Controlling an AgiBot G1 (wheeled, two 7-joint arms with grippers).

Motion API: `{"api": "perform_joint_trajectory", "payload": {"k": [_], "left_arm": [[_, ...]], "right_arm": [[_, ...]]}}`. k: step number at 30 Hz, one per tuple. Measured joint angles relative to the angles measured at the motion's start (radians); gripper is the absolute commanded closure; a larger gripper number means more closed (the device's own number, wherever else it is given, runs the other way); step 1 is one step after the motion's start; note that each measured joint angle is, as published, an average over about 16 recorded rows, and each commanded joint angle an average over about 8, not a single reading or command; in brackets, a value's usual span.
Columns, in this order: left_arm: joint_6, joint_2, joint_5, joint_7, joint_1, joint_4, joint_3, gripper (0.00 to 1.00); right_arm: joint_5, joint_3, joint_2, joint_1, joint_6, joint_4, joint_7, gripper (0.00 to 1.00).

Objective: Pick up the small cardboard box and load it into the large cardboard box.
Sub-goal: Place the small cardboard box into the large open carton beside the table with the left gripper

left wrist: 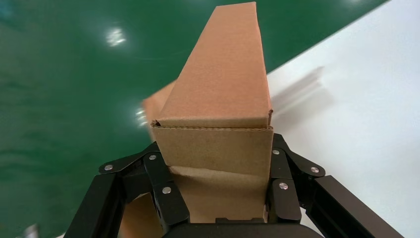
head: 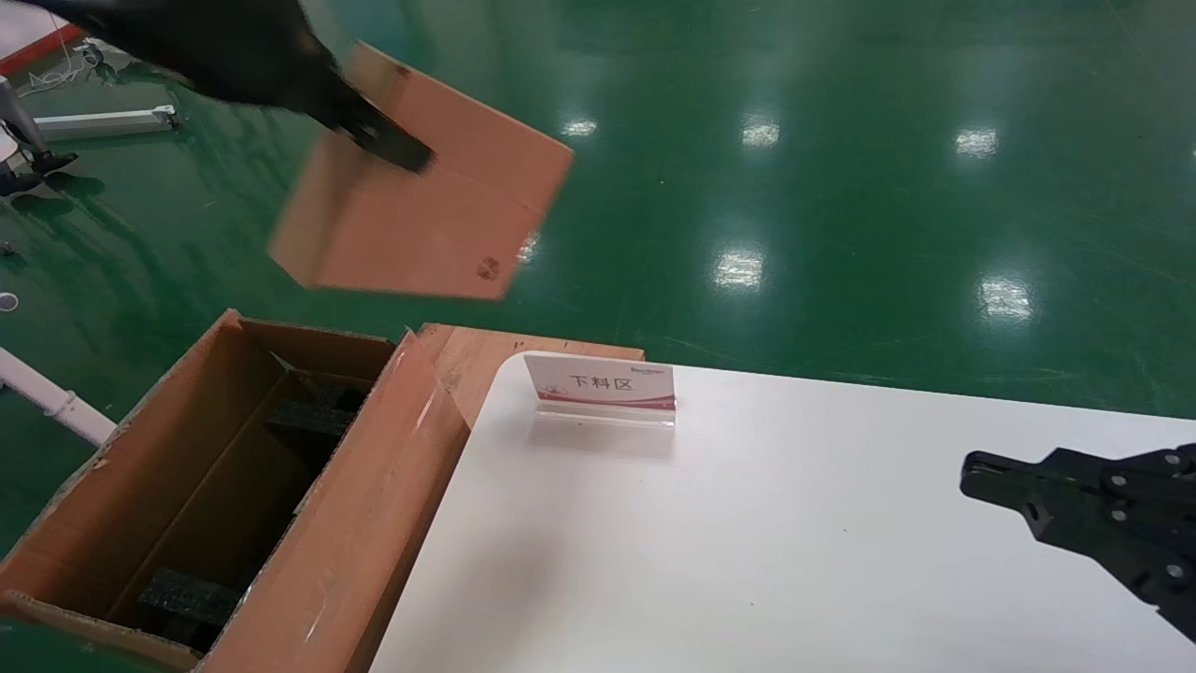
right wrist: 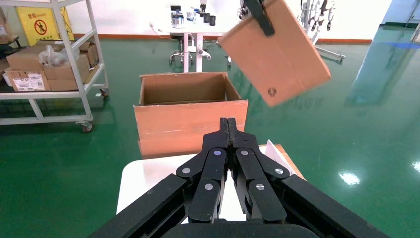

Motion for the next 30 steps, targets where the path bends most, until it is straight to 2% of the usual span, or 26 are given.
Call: {"api": "perform_joint_trajectory", "payload": {"k": [6,15,22,30], "left_arm": [[0.064,-0.003,0.052,0.022,-0.070,0.015,0.010,1.00],[0.129,-0.001,0.094,0.074,-0.127,0.043,0.084,1.00],[0.147,-0.008,0.082,0.103,-0.151,0.057,0.206,1.00],[0.131,-0.056,0.041,0.128,-0.139,0.083,0.341,1.00]], "right_arm": [[0.000,0.000,0.000,0.000,0.000,0.000,0.000,0.00],[0.001,-0.001,0.000,0.000,0.000,0.000,0.000,0.00],[0.001,-0.001,0.001,0.000,0.001,0.000,-0.001,0.00],[0.001,-0.002,0.001,0.000,0.001,0.000,-0.001,0.00]]}}
